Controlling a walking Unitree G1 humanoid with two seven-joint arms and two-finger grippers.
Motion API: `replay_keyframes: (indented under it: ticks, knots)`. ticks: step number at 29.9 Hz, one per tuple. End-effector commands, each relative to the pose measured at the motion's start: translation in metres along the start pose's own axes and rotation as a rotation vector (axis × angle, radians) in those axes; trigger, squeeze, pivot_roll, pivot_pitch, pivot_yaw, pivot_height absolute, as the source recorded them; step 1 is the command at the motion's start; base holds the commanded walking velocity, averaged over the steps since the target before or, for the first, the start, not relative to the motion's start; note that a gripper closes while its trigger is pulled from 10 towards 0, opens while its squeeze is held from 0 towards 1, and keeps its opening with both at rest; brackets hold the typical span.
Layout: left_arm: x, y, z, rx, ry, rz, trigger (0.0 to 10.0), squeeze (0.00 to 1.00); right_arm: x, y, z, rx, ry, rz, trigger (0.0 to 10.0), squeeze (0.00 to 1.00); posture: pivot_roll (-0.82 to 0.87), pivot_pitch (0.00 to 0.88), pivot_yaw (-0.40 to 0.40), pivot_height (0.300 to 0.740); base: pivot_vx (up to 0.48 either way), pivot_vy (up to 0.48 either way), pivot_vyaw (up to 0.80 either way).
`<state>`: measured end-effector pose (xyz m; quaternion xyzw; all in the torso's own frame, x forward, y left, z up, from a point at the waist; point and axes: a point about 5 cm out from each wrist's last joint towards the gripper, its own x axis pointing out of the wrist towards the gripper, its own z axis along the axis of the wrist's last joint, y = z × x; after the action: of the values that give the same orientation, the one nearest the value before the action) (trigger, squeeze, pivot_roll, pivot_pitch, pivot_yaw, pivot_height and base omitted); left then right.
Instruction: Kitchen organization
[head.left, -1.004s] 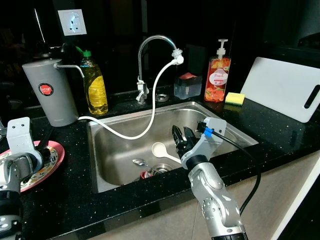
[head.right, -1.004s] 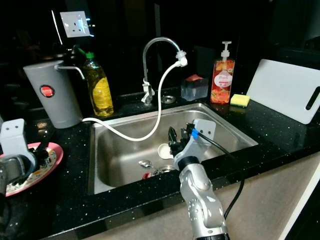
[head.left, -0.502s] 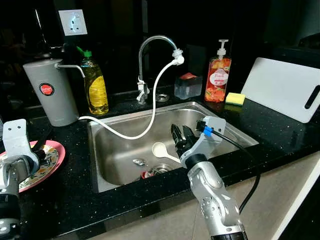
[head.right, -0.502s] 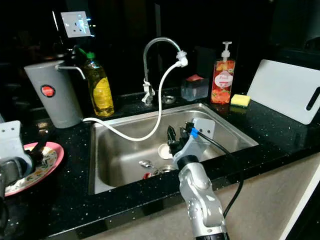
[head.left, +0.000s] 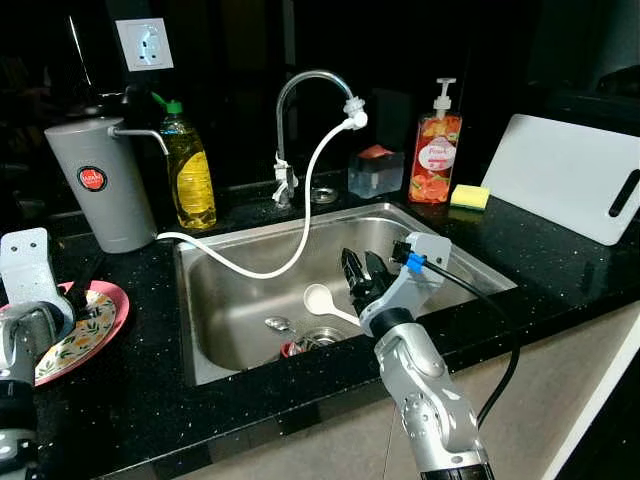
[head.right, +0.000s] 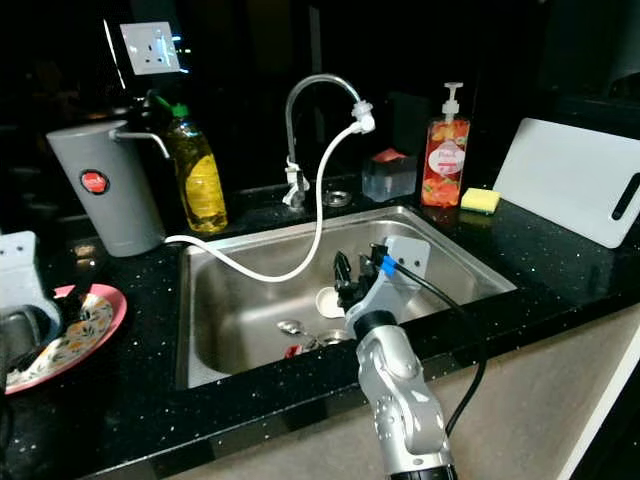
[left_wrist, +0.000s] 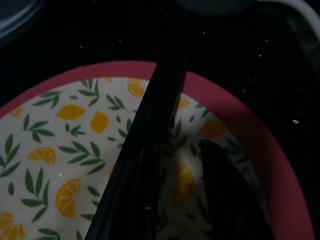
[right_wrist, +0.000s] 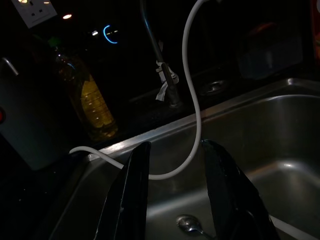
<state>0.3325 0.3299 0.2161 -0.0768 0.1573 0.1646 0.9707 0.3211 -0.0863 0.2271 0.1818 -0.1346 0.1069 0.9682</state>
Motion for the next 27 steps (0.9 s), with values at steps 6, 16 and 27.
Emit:
replay_keyframes:
  ticks: [6, 16, 27]
  knots:
    - [0.000, 0.012, -0.004, 0.009, 0.029, 0.032, 10.0, 0.00, -0.003, -0.001, -0.001, 0.004, 0.010, -0.015, 10.0, 0.00, 0.01, 0.000, 0.070, 0.740, 0.000, 0.000, 0.00]
    - [0.000, 0.016, -0.011, 0.026, 0.051, 0.052, 10.0, 0.00, -0.003, -0.002, -0.002, 0.005, 0.012, -0.014, 10.0, 0.00, 0.01, 0.000, 0.065, 0.740, 0.000, 0.000, 0.00]
    - [0.000, 0.024, -0.013, 0.032, 0.059, 0.085, 10.0, 0.00, -0.002, -0.001, -0.003, 0.009, 0.016, -0.010, 10.0, 0.00, 0.02, 0.000, 0.064, 0.740, 0.000, 0.000, 0.00]
